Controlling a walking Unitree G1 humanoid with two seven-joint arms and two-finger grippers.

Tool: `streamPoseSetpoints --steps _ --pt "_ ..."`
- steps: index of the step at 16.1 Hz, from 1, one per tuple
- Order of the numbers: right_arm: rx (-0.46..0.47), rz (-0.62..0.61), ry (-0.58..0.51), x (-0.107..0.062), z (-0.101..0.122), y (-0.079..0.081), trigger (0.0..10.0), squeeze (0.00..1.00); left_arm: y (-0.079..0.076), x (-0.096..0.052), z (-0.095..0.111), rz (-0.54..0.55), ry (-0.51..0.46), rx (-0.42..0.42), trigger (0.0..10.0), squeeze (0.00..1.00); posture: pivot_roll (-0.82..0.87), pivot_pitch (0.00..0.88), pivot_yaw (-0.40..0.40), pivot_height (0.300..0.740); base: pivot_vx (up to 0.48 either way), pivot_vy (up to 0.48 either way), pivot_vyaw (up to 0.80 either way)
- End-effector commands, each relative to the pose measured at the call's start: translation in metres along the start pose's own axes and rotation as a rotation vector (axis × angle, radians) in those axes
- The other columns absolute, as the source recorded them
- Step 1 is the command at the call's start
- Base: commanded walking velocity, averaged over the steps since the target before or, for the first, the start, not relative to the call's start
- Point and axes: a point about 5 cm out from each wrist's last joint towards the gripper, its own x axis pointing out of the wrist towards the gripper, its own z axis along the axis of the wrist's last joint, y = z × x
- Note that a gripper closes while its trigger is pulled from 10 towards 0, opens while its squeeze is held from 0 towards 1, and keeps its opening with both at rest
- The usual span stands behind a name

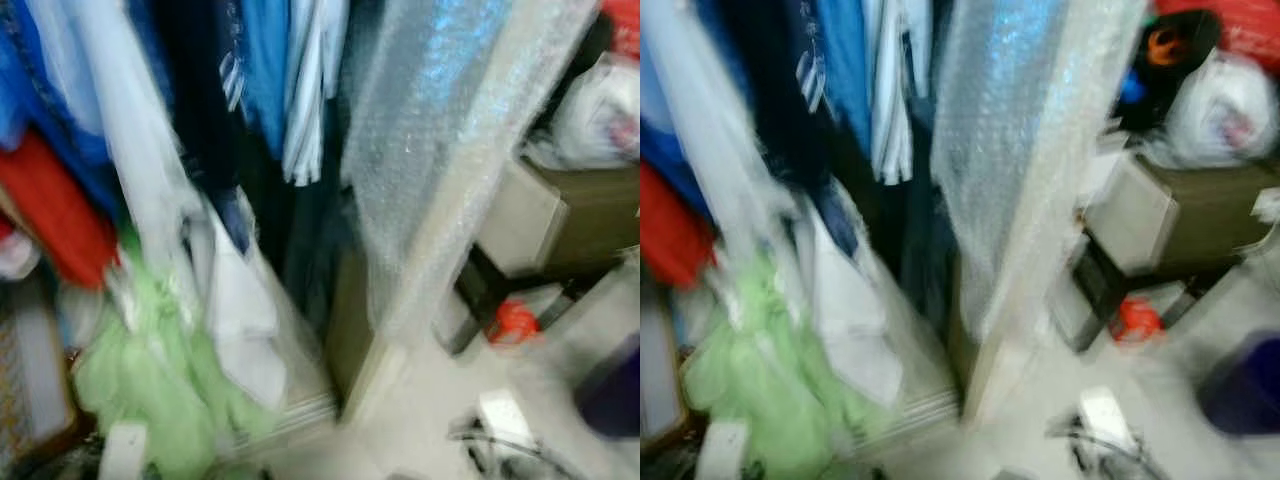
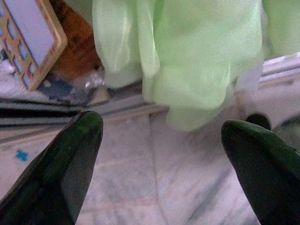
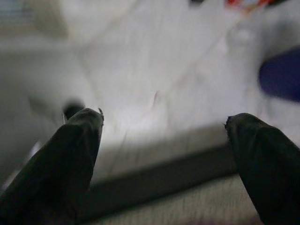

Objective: Clean up the room

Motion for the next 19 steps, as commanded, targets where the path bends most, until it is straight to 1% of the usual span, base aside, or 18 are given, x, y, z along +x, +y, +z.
streamPoseSetpoints --steps 1,3,10,11,13,14,19 --pt "-0.005 -0.028 0.002 -0.0008 0.0015 -0.0103 10.0 0.0 -0.0048 0.0016 0.0084 -0.017 -0.029 -0.001 10.0 0.0 -0.05 0.0 -0.018 0.74 0.0 0.0 0.0" --pt "-0.009 -0.028 -0.002 -0.0003 0.0034 -0.0098 10.0 0.0 -0.0043 0.0021 0.0088 -0.016 -0.021 -0.005 10.0 0.0 -0.05 0.0 -0.019 0.74 0.0 0.48 0.0" --pt "-0.016 -0.022 -0.018 0.001 0.0092 -0.0063 10.0 0.0 -0.0012 0.0034 0.0118 -0.008 -0.019 0.026 10.0 0.0 -0.04 0.0 -0.017 0.74 0.0 0.48 0.0" --pt "-0.02 -0.022 -0.019 0.0011 0.0095 -0.006 10.0 0.0 -0.0007 0.0033 0.0151 -0.005 -0.05 0.012 10.0 0.0 -0.04 0.0 -0.017 0.74 0.0 0.48 0.0" --pt "-0.039 -0.022 -0.024 0.0012 0.0105 -0.0058 10.0 0.0 0.0001 0.0037 0.0156 -0.001 -0.044 0.024 10.0 0.0 -0.04 0.0 -0.017 0.74 0.0 0.0 0.29" --pt "-0.05 -0.021 -0.022 0.0012 0.0107 -0.0058 10.0 0.0 -0.0005 0.0038 0.0157 -0.01 -0.044 0.032 10.0 0.0 -0.04 0.0 -0.018 0.74 0.0 0.0 0.79" --pt "-0.043 -0.022 -0.021 0.0012 0.0102 -0.0057 10.0 0.0 -0.0052 0.0029 0.0133 -0.041 -0.042 0.038 10.0 0.0 -0.05 0.0 -0.018 0.74 0.0 0.0 0.8"
